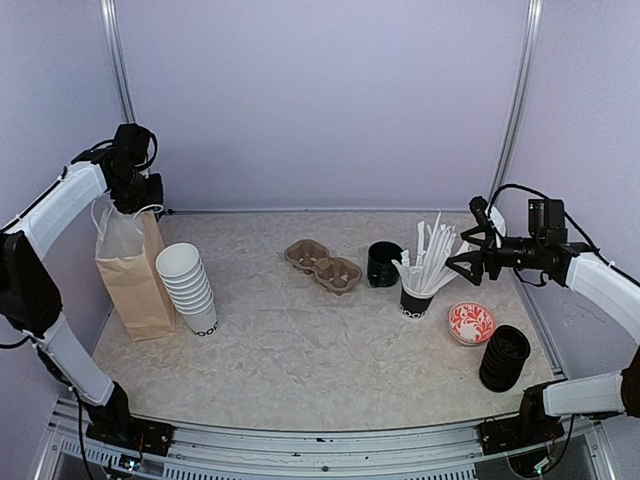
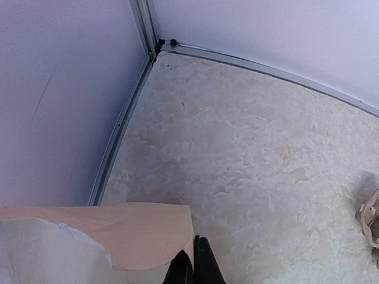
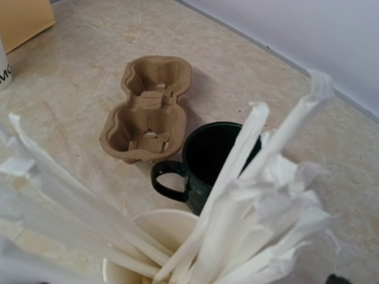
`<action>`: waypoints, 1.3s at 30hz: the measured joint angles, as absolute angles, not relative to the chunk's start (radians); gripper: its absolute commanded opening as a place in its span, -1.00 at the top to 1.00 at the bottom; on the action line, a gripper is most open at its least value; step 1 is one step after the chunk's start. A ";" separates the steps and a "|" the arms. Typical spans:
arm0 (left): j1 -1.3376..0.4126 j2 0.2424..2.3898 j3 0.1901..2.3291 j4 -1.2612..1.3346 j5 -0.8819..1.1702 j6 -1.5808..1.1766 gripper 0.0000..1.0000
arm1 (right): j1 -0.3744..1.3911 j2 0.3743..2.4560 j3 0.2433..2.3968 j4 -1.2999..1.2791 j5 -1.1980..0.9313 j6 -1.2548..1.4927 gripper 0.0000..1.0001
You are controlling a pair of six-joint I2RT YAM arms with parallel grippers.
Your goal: Pack the takeout coffee
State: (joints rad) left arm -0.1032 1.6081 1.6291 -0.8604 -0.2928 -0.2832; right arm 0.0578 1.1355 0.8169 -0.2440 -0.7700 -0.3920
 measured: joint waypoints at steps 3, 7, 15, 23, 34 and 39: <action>-0.103 1.688 1.693 -0.837 -0.277 -0.215 1.00 | 0.059 1.136 0.817 -0.244 -0.768 -0.392 -0.99; -0.103 1.792 1.795 -0.796 -0.255 -0.142 1.00 | 0.059 1.143 0.817 -0.245 -0.763 -0.392 -0.98; -0.103 1.967 2.072 -0.791 -0.226 -0.080 0.89 | 0.060 1.162 0.817 -0.245 -0.755 -0.393 -0.98; -0.093 1.991 2.134 -0.790 -0.226 -0.059 0.38 | 0.063 1.174 0.817 -0.247 -0.747 -0.397 -0.98; -0.179 1.867 2.105 -0.774 -0.313 -0.060 -0.01 | 0.063 1.197 0.817 -0.266 -0.740 -0.407 -0.98; -0.459 1.620 1.995 -0.785 -0.416 -0.069 0.01 | 0.063 1.201 0.817 -0.275 -0.735 -0.418 -0.98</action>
